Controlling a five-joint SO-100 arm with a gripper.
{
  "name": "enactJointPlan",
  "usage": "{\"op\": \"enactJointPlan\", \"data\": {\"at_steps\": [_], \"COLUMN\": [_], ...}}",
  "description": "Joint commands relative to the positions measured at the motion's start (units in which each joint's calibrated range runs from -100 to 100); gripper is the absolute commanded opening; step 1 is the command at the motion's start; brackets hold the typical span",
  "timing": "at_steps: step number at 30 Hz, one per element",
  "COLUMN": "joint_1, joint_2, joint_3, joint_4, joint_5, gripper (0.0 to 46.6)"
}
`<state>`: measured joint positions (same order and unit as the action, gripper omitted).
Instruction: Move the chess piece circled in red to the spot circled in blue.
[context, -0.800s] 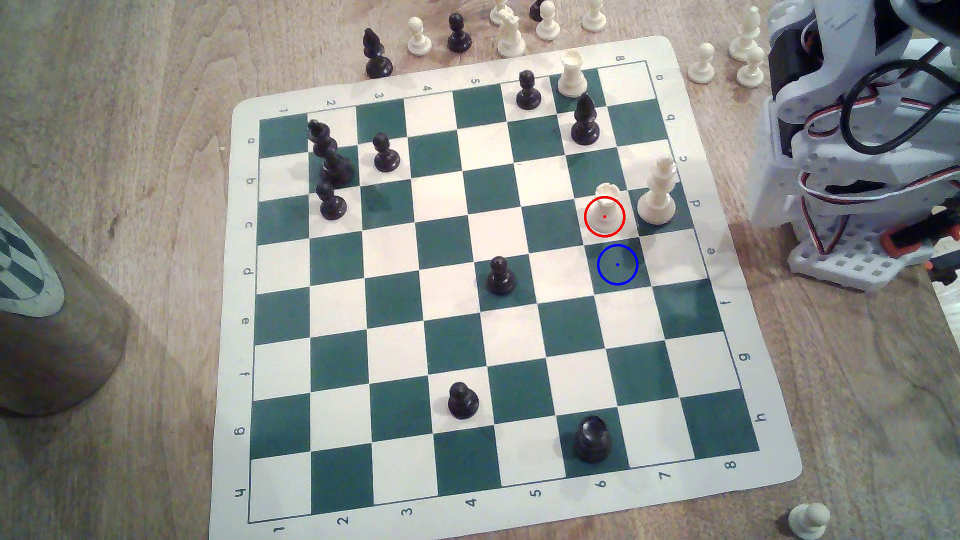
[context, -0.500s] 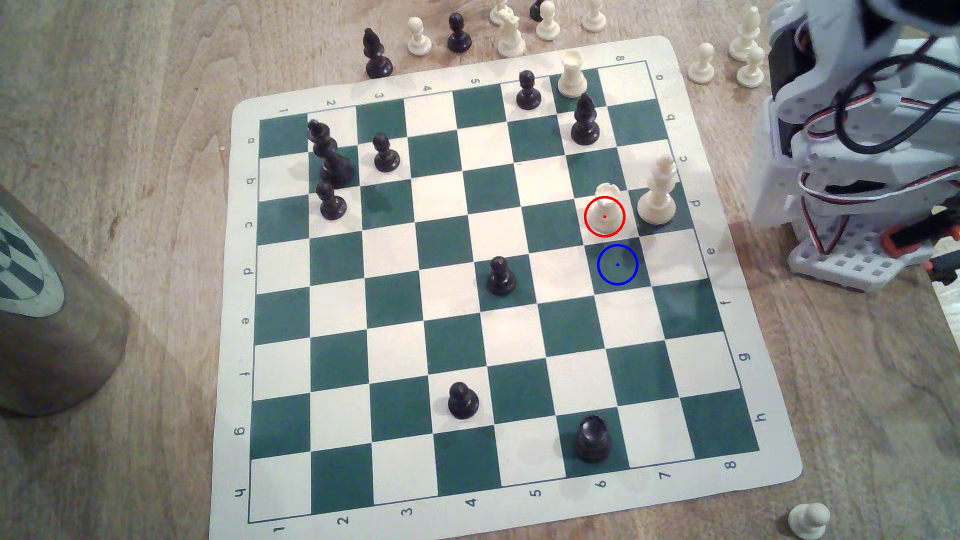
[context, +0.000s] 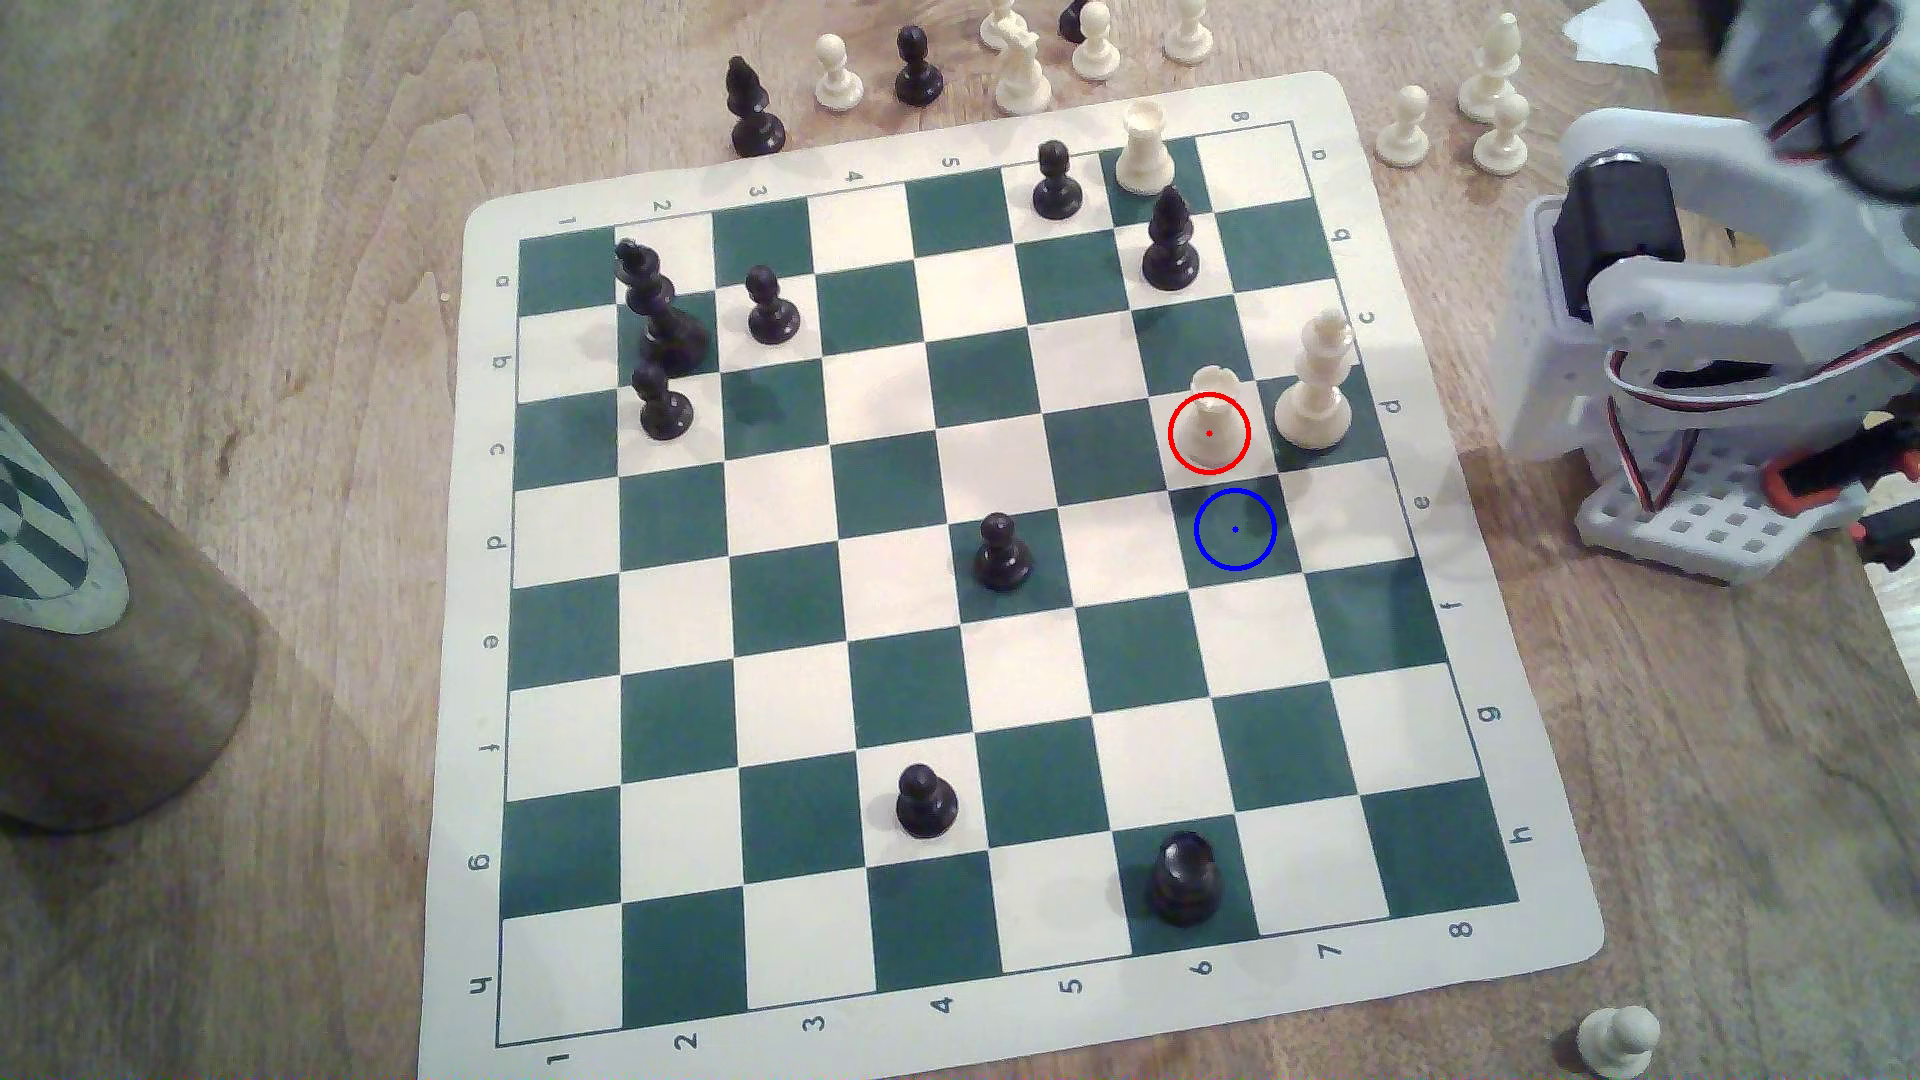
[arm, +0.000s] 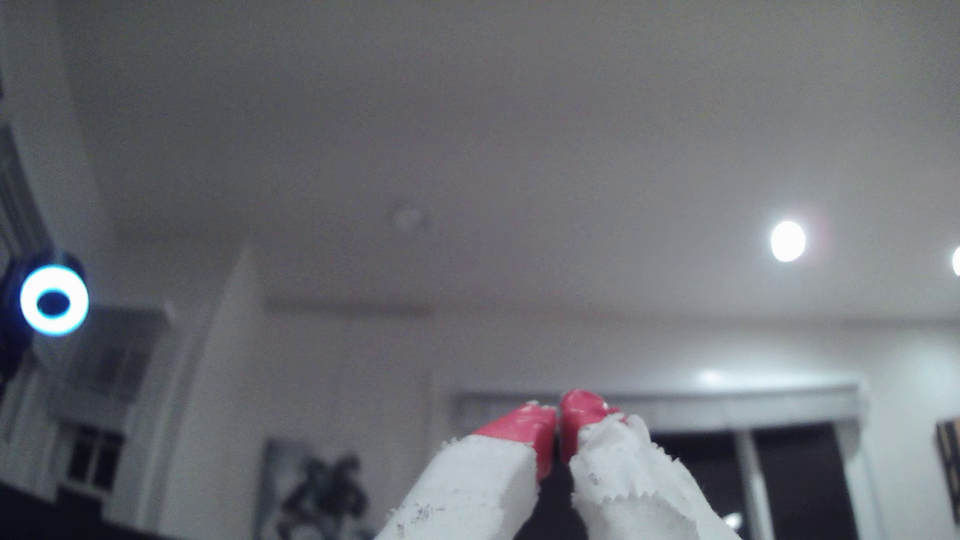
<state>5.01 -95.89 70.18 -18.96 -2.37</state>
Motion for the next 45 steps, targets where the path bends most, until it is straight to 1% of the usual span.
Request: {"op": "enactJointPlan", "data": {"at_steps": [1,3,4,5,7,8,9,10,13,16,20,22,25,26,29,33,34,38,39,42,45], "joint_1": [-0.4,-0.4,-0.4,-0.4,0.3,1.2,1.6,1.7,1.7,0.0,-0.7,-1.5,-2.8,-3.6,-3.3,-2.2,-1.7,-1.1,-1.3,-2.6,-3.5], "joint_2": [0.1,0.1,0.1,0.1,0.1,0.1,0.1,0.1,0.2,0.2,0.2,1.6,3.6,6.2,12.0,20.3,23.9,28.2,30.0,33.8,36.8], "joint_3": [-8.0,-10.3,-12.6,-13.2,-14.2,-15.0,-15.2,-15.3,-15.3,-14.8,-12.8,-12.7,-12.7,-13.3,-14.0,-15.8,-18.0,-20.1,-20.2,-20.2,-20.2], "joint_4": [12.8,19.0,26.6,29.5,35.1,42.5,46.4,49.3,60.9,68.3,76.9,83.6,90.1,93.8,96.6,97.7,98.8,99.5,99.6,100.0,99.1], "joint_5": [-0.3,-0.3,-0.3,-0.3,-0.3,-0.4,-0.4,0.0,0.0,0.0,-0.3,0.7,0.9,0.4,-0.9,-3.3,-4.6,-4.9,-5.2,-5.9,-6.7], "gripper": [0.1,0.1,0.1,0.1,0.1,0.1,0.1,0.1,0.1,0.1,0.2,2.3,2.0,0.4,0.3,0.3,3.0,10.3,14.8,17.1,16.8]}}
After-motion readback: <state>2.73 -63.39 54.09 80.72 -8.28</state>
